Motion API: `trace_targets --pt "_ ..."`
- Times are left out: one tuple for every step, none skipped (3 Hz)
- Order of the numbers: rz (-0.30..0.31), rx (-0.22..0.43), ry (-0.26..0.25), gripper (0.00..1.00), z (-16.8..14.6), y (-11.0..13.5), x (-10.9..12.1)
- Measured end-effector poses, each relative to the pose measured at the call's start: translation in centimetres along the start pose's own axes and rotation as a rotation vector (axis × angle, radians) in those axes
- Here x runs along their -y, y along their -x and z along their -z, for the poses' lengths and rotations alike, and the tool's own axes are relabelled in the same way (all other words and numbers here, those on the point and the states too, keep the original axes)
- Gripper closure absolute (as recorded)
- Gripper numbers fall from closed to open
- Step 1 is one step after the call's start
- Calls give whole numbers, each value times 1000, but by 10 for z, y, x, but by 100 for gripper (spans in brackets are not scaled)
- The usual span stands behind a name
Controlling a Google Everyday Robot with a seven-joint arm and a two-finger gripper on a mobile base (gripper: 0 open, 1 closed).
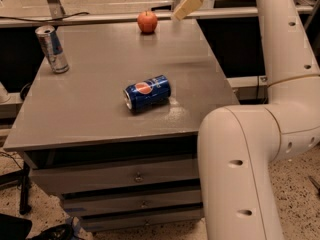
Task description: Pick apple
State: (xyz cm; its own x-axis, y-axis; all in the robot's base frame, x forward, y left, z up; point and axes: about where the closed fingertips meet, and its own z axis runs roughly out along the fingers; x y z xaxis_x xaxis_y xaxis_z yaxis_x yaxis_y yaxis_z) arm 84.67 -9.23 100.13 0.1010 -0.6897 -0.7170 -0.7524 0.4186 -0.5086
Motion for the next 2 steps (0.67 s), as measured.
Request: trace_targets --pt "26 -134 68 0 -19 4 -24" --pt "26 -134 68 0 -19 4 -24"
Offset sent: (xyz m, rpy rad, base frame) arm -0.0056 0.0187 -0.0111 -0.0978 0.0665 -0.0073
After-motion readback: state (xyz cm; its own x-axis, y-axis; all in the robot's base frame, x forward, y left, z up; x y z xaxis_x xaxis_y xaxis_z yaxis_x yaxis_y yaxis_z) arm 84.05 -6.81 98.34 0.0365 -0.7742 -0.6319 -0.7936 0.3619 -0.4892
